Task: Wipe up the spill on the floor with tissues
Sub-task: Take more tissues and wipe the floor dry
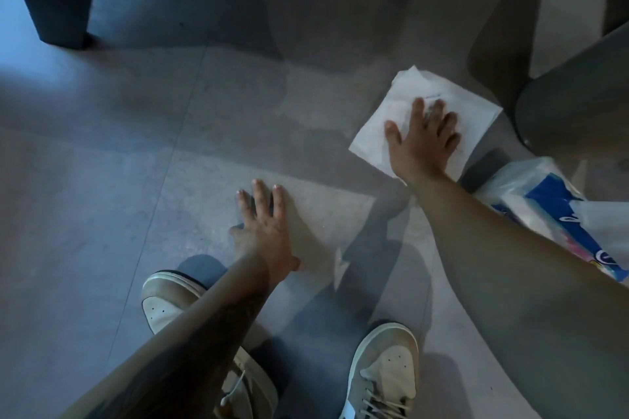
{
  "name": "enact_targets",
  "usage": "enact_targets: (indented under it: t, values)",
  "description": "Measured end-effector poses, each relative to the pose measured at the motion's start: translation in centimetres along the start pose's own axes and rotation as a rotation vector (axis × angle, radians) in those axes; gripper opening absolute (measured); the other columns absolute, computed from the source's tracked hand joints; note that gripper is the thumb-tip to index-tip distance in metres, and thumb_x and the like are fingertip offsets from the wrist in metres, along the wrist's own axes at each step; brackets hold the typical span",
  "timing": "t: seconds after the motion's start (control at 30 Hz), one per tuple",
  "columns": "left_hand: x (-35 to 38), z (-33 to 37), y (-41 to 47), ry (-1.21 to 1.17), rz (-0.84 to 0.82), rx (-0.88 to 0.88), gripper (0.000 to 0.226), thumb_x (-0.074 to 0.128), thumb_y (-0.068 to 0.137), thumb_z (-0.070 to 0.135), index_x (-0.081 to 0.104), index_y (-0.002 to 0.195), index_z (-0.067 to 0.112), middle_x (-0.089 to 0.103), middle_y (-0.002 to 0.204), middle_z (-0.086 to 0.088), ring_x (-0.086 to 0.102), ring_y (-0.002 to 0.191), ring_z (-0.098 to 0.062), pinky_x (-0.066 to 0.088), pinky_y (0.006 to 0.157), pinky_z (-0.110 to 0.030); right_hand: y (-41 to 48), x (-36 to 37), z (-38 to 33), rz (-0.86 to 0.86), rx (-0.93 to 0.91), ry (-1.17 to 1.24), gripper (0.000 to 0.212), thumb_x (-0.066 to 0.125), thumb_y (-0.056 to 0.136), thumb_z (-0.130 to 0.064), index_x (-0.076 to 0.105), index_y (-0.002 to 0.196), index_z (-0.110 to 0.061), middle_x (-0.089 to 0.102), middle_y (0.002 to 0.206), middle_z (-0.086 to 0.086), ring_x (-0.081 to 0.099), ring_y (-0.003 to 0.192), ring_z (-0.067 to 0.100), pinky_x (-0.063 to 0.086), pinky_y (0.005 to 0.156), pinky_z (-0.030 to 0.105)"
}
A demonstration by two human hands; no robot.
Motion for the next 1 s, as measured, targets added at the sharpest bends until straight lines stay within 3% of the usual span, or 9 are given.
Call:
enact_targets:
  t: [0.1,0.27,0.37,0.53,0.67,0.77,0.9,1.0]
  values:
    - [0.0,-0.1,-0.1,-0.004,0.007,0.018,0.141,0.076,0.07,0.063,-0.028,0.15,0.014,-0.034,0.157,-0.017,-0.018,0.147,-0.048,0.038,0.109,-0.057,1.8,-0.3,-3.5,-0.032,-0.059,-0.007,0.072,0.028,0.098,-0.061,0.011,0.157,-0.025,-0.001,0.166,0.012,0.0,0.15,0.043,0.004,0.118,0.061]
    - [0.0,-0.4,-0.3,-0.001,0.021,0.031,0.14,0.074,0.07,0.065,-0.029,0.15,0.014,-0.033,0.158,-0.016,-0.017,0.147,-0.047,0.036,0.11,-0.056,-2.9,1.9,-9.4,-0.096,-0.4,-0.085,0.069,0.036,0.098,-0.053,0.012,0.158,-0.026,-0.003,0.166,0.01,-0.003,0.15,0.04,0.001,0.119,0.056]
    - [0.0,-0.5,-0.4,-0.009,0.029,0.006,0.142,0.076,0.068,0.066,-0.028,0.151,0.013,-0.033,0.158,-0.013,-0.018,0.148,-0.043,0.033,0.112,-0.057,-9.4,4.1,-9.0,-0.1,-0.528,-0.077,0.069,0.035,0.098,-0.052,0.012,0.158,-0.027,-0.005,0.166,0.007,-0.007,0.151,0.037,-0.002,0.12,0.056]
    - [0.2,-0.6,0.0,-0.035,0.0,-0.037,0.148,0.08,0.064,0.065,-0.027,0.15,0.01,-0.038,0.157,-0.009,-0.021,0.148,-0.041,0.038,0.106,-0.06,-15.3,4.8,-4.5,-0.093,-0.719,-0.085,0.066,0.041,0.096,-0.051,0.027,0.155,-0.027,0.013,0.166,0.006,0.007,0.152,0.033,0.014,0.119,0.054]
    - [0.2,-0.5,0.0,-0.031,-0.044,-0.045,0.149,0.08,0.065,0.064,-0.031,0.148,0.008,-0.041,0.155,-0.011,-0.023,0.147,-0.043,0.037,0.107,-0.061,-12.6,3.2,1.3,-0.049,-0.488,-0.077,0.071,0.042,0.091,-0.061,0.026,0.155,-0.033,0.015,0.165,0.006,0.01,0.151,0.033,0.011,0.119,0.051]
    - [0.1,-0.3,0.1,-0.031,-0.068,-0.05,0.15,0.08,0.065,0.063,-0.033,0.147,0.008,-0.043,0.153,-0.011,-0.025,0.146,-0.044,0.037,0.107,-0.062,-9.0,1.5,3.2,0.021,-0.307,-0.069,0.07,0.034,0.093,-0.059,0.029,0.155,-0.026,0.019,0.163,0.012,0.017,0.148,0.04,0.018,0.116,0.055]
    - [0.0,-0.3,0.1,-0.031,-0.115,-0.078,0.152,0.082,0.064,0.06,-0.035,0.146,0.009,-0.045,0.152,-0.011,-0.027,0.145,-0.044,0.036,0.106,-0.064,-6.0,0.0,1.1,-0.02,-0.228,0.082,0.054,0.053,0.096,-0.034,0.044,0.146,-0.016,0.029,0.158,0.016,0.023,0.143,0.044,0.02,0.117,0.047]
    - [-0.3,0.1,0.1,-0.023,-0.149,-0.103,0.153,0.083,0.063,0.06,-0.035,0.146,0.009,-0.045,0.152,-0.011,-0.027,0.145,-0.044,0.037,0.106,-0.063,-6.7,-1.1,-1.1,0.028,-0.359,0.23,0.033,0.059,0.088,-0.012,0.065,0.12,-0.01,0.056,0.132,0.013,0.049,0.122,0.036,0.036,0.102,0.035]
Point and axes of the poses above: each hand's wrist, its own y-axis towards the middle knuckle, its own x-axis out of the palm, z = x × y, the point moved 6 cm from there along y, towards the middle knuckle
